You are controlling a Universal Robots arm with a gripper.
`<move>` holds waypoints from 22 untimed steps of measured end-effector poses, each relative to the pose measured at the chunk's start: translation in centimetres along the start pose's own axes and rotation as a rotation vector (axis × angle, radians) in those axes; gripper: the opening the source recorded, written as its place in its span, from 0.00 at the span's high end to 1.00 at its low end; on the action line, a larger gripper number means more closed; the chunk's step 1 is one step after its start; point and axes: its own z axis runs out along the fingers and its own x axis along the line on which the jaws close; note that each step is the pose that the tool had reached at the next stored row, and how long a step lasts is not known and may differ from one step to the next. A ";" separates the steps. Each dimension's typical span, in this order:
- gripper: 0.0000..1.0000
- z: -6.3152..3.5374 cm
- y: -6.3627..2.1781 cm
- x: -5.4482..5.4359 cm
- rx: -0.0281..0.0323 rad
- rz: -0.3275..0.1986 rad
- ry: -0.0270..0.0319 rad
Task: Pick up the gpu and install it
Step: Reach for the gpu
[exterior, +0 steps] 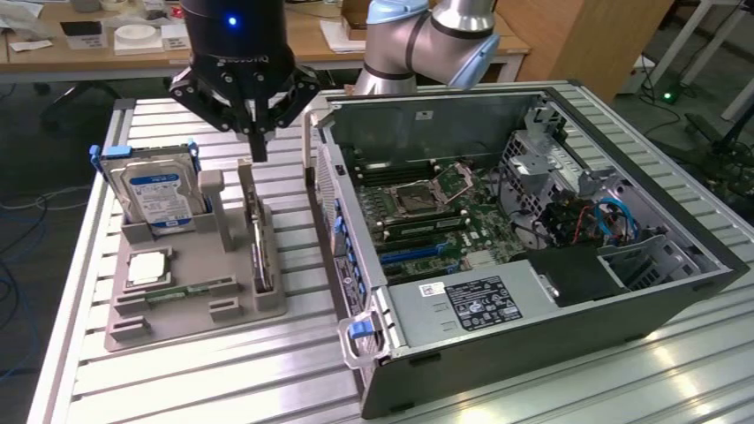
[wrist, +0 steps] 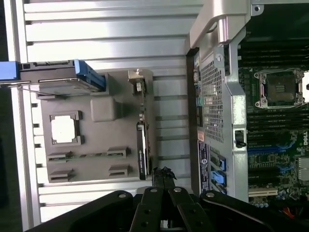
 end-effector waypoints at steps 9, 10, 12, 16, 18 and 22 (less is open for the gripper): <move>0.90 0.14 1.72 0.9 0.0002 0.000 0.0039; 0.90 0.16 1.89 1.0 0.0003 0.000 0.0044; 0.90 0.18 2.18 1.3 0.0004 0.000 0.0054; 0.90 0.21 2.50 1.7 0.0007 0.000 0.0075; 0.90 0.22 2.48 1.7 0.0005 0.000 0.0079; 0.90 0.21 2.40 1.7 0.0005 0.001 0.0084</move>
